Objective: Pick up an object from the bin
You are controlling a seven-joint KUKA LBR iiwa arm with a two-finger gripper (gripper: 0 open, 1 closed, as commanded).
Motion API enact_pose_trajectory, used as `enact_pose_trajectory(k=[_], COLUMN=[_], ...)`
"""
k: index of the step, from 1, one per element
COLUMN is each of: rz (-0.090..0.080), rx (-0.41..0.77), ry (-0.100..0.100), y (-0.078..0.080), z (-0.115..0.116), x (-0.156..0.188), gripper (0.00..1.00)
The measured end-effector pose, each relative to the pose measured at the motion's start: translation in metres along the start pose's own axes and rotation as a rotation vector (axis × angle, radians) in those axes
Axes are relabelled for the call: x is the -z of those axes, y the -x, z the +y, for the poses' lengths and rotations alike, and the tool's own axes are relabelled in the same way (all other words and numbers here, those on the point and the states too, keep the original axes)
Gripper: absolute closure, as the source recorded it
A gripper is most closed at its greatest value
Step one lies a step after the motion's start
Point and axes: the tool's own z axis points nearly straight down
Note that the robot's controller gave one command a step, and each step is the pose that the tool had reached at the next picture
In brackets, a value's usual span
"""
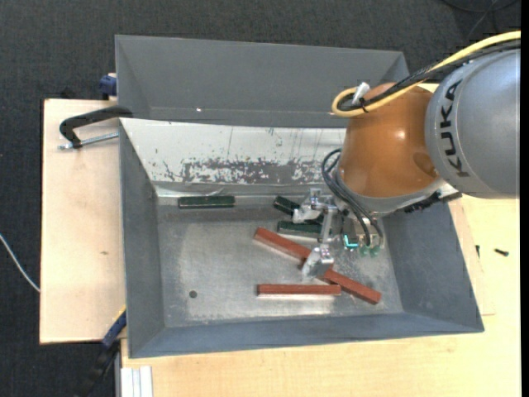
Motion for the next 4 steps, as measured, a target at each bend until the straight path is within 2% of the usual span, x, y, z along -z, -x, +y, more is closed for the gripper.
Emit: enact_pose_trajectory(k=[1, 2, 3, 4], rz=[-0.008, -0.011, -0.027, -0.012], rx=[-0.001, -0.106, -0.304, -0.405], ry=[0.0, 0.001, 0.008, 0.002], y=[0.002, 0.011, 0.037, 0.021], z=[0.0, -0.022, -0.035, -0.022], x=[0.004, -0.044, -0.088, -0.061], gripper=[0.0, 0.0, 0.0, 0.0])
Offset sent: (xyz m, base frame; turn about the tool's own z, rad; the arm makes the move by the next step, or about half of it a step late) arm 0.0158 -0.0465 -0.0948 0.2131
